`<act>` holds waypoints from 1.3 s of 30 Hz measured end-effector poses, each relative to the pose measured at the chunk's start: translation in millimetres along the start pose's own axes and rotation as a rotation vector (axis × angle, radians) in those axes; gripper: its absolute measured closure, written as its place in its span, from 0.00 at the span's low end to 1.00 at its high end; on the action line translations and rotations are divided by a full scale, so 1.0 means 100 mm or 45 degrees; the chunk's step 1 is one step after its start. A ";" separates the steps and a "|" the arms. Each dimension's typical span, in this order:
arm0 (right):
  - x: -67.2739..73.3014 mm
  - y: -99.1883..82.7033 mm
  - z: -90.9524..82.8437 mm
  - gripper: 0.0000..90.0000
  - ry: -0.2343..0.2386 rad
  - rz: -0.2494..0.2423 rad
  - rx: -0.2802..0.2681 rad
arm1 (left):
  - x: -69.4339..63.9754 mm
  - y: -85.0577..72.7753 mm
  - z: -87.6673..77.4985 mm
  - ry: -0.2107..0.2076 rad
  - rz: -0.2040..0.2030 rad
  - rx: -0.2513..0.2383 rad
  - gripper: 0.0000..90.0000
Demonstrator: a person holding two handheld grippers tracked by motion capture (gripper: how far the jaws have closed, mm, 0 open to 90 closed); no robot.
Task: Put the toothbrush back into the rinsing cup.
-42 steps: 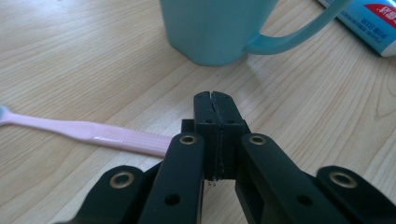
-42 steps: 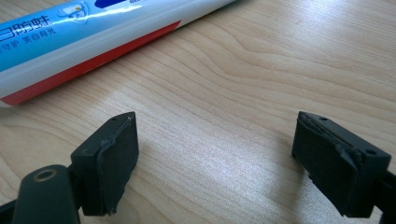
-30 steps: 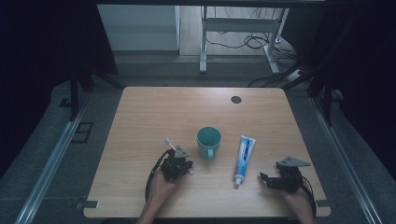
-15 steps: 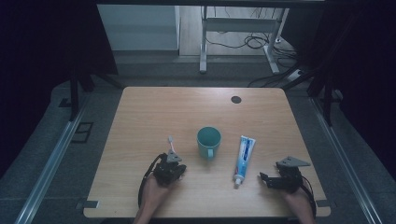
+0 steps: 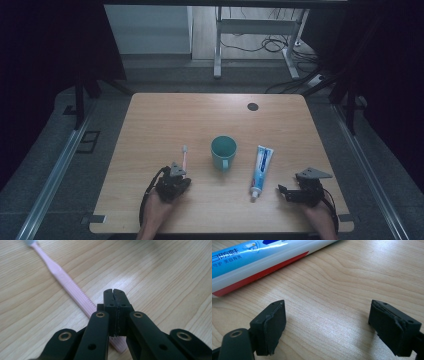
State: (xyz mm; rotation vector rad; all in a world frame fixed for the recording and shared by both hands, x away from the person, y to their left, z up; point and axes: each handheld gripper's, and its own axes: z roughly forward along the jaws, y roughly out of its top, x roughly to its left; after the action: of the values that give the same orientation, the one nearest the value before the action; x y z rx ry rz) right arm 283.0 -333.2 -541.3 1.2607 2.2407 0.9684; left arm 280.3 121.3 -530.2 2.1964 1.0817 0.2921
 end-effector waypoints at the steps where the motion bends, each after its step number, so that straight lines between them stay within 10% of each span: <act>1: 0.00 0.00 0.00 0.16 0.000 0.000 0.000 | 0.01 -0.01 -0.01 0.001 -0.001 0.000 0.99; 14: 0.00 0.00 0.00 0.16 -0.001 -0.001 0.001 | 0.05 0.12 -0.10 0.036 -0.012 -0.017 0.89; 39: 0.00 0.00 0.00 0.16 0.001 0.000 0.002 | 0.38 0.61 0.05 0.078 -0.141 0.412 0.55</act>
State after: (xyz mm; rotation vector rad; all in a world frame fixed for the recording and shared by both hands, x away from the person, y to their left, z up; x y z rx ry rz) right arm 283.0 -333.3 -541.2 1.2614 2.2422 0.9675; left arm 344.9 121.8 -497.4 2.4092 1.3589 0.1435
